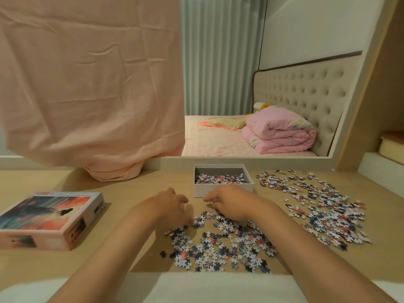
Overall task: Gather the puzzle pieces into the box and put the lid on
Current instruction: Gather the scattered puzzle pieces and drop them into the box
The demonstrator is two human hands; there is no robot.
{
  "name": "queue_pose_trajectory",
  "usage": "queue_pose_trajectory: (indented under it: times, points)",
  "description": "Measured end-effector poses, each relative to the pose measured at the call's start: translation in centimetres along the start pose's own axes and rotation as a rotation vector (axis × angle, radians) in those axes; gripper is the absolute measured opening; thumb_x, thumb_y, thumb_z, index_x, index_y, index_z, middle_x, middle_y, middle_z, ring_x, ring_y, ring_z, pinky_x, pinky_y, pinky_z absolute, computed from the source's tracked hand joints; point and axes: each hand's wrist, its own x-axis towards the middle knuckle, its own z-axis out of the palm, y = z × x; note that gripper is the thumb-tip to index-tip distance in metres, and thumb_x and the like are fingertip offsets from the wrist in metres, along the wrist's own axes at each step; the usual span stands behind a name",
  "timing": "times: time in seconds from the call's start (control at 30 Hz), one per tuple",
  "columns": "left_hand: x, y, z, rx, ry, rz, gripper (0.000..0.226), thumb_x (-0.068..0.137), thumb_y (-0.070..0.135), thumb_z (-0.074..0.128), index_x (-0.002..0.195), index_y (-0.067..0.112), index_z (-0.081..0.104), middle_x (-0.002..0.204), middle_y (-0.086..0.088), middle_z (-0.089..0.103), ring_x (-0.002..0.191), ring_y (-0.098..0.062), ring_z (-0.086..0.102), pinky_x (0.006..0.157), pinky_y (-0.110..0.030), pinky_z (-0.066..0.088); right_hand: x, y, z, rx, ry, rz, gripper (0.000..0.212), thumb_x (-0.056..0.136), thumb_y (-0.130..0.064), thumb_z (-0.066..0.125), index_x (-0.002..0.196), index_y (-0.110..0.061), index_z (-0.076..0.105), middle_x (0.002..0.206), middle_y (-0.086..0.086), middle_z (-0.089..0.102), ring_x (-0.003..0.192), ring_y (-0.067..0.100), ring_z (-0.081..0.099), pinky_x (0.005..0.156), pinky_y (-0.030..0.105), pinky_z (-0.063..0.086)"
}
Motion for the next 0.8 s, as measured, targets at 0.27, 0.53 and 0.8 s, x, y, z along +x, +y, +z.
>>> queue_pose_trajectory:
  times: [0.27, 0.53, 0.8]
  points:
    - [0.1, 1.3, 2.7, -0.146, 0.078, 0.204, 0.044, 0.092, 0.038, 0.061, 0.135, 0.034, 0.055, 0.116, 0.008, 0.046, 0.106, -0.014, 0.05, 0.097, -0.032, 0.044, -2.6, 1.1, 0.3, 0.076, 0.013, 0.027, 0.032, 0.099, -0.016, 0.054, 0.125, -0.03, 0.069, 0.13, -0.012, 0.066, 0.117, 0.006, 0.059, 0.103, 0.027, 0.047]
    - [0.0, 2.0, 2.3, -0.135, 0.205, 0.207, 0.063, 0.087, 0.064, 0.052, 0.142, 0.035, 0.043, 0.133, 0.009, 0.042, 0.124, -0.013, 0.041, 0.101, -0.039, 0.044, -4.5, 3.8, -0.5, -0.068, -0.109, 0.244, 0.076, 0.082, -0.058, 0.068, 0.148, -0.03, 0.042, 0.152, 0.002, 0.034, 0.142, 0.026, 0.03, 0.114, 0.045, 0.034]
    - [0.3, 2.7, 4.2, -0.053, 0.214, 0.222, 0.056, 0.093, 0.062, 0.045, 0.138, 0.029, 0.051, 0.122, 0.001, 0.042, 0.118, -0.016, 0.039, 0.099, -0.035, 0.041, -3.3, 2.2, 1.3, -0.01, -0.008, 0.11, 0.049, 0.091, -0.043, 0.066, 0.136, -0.025, 0.06, 0.134, 0.002, 0.056, 0.113, 0.018, 0.056, 0.097, 0.03, 0.045]
